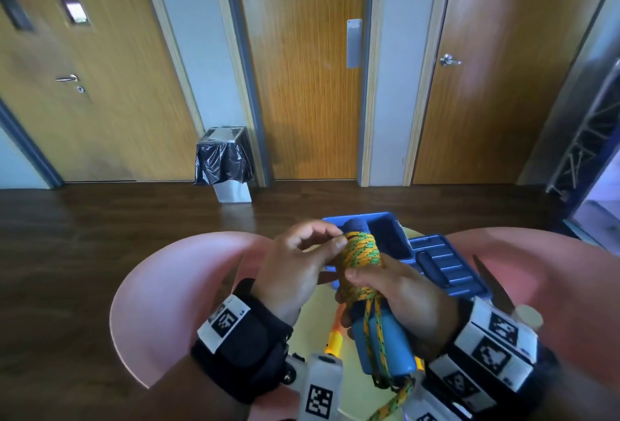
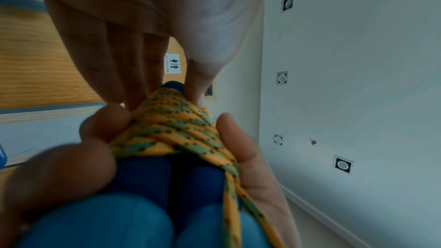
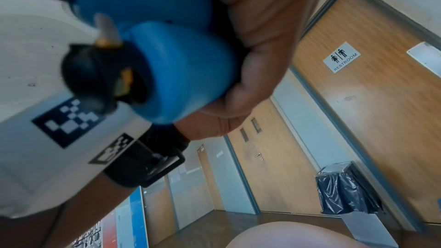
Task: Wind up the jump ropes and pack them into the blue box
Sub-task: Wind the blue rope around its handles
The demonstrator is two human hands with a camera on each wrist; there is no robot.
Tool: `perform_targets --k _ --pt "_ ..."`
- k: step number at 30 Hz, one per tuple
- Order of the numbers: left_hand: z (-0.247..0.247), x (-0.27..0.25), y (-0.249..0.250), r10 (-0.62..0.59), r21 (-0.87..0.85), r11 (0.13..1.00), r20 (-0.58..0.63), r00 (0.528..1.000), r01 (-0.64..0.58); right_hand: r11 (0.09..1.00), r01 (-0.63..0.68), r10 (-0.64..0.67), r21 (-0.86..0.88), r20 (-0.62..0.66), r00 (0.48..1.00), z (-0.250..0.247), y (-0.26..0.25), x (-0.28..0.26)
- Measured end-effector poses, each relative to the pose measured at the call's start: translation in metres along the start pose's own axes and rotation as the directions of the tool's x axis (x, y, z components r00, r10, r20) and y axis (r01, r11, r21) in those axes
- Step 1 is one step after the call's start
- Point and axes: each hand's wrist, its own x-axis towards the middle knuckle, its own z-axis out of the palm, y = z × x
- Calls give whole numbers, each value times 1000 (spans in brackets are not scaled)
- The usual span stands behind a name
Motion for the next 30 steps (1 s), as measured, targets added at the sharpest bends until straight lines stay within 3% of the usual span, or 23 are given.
perform_targets --k 3,9,16,22,25,30 --pt "11 -2 4 32 12 999 44 999 -32 1000 2 -3 -31 -38 999 -11 1 -5" --pt "44 3 3 242 267 931 54 969 -247 969 78 -123 -233 -187 975 -38 0 -19" --pt "119 4 10 214 221 952 8 977 -211 894 120 -225 -432 -200 954 -104 -16 -50" --pt "202 1 -4 381 321 877 -15 924 -357 778 159 -384 -608 -261 885 -161 -23 -72" --pt "236 3 -10 334 217 920 4 942 -327 682 97 -462 -725 -324 825 -189 -28 -85" --pt "281 -7 -8 239 -90 968 43 970 -235 592 134 -538 -795 -265 800 -227 -39 -105"
